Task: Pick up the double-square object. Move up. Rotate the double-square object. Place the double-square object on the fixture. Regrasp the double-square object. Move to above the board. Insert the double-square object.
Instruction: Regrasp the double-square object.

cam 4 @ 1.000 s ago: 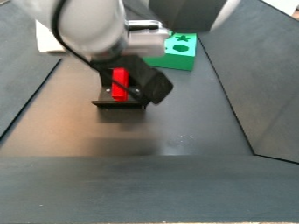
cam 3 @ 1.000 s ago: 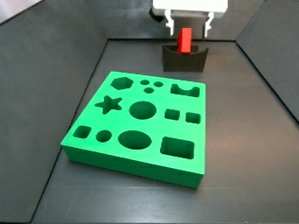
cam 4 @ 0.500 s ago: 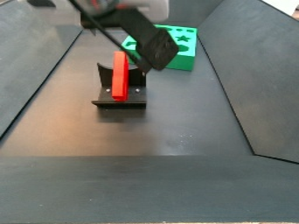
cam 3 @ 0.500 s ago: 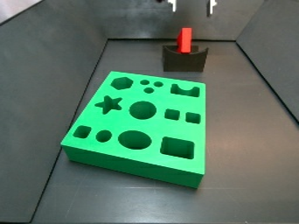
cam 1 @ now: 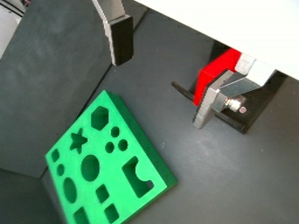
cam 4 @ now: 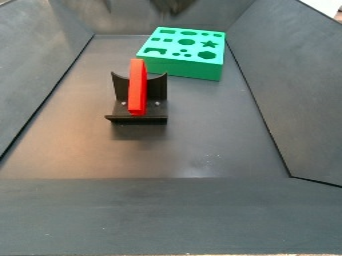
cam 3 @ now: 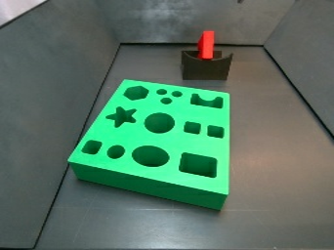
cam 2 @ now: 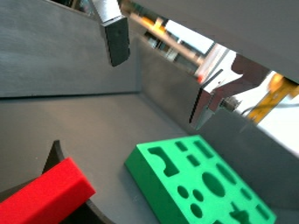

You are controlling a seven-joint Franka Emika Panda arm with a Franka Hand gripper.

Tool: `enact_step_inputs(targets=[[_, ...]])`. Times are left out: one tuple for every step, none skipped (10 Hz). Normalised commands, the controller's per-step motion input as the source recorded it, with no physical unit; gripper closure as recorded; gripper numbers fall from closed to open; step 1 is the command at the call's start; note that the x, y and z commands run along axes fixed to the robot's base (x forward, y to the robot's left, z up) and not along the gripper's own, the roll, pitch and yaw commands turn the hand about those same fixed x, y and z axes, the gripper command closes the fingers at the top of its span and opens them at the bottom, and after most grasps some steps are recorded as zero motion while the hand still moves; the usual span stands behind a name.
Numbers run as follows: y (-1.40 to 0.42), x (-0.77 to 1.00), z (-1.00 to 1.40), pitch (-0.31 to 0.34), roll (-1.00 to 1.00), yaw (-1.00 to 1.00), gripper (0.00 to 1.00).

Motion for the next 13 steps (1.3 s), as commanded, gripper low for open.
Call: enact_step_inputs(targets=[[-0.15,-0.05,0.02,0.024,1.00,0.01,0.00],[0.00,-0.02,0.01,0.025,1.00,0.01,0.00],[-0.02,-0.01,0.00,0.025,1.00,0.01,0.00],[-0.03,-0.02,0.01,0.021,1.00,0.01,0.00],[-0.03,-0.03,0.01,0.017,1.00,0.01,0.00],[-0.02,-0.04,0.01,0.008,1.00,0.01,0.00],[-0.02,-0.05,0.01,0.005,1.00,0.01,0.00],[-0.02,-0.04,0.00,-0.004,1.00,0.01,0.00],[-0.02,-0.04,0.00,-0.008,1.00,0.02,0.00],[-0.02,-0.03,0.01,-0.017,1.00,0.02,0.00],[-0.02,-0.03,0.01,-0.020,1.00,0.02,0.00],[-0.02,-0.03,0.01,-0.020,1.00,0.02,0.00],[-0.02,-0.02,0.01,-0.016,1.00,0.02,0.00]])
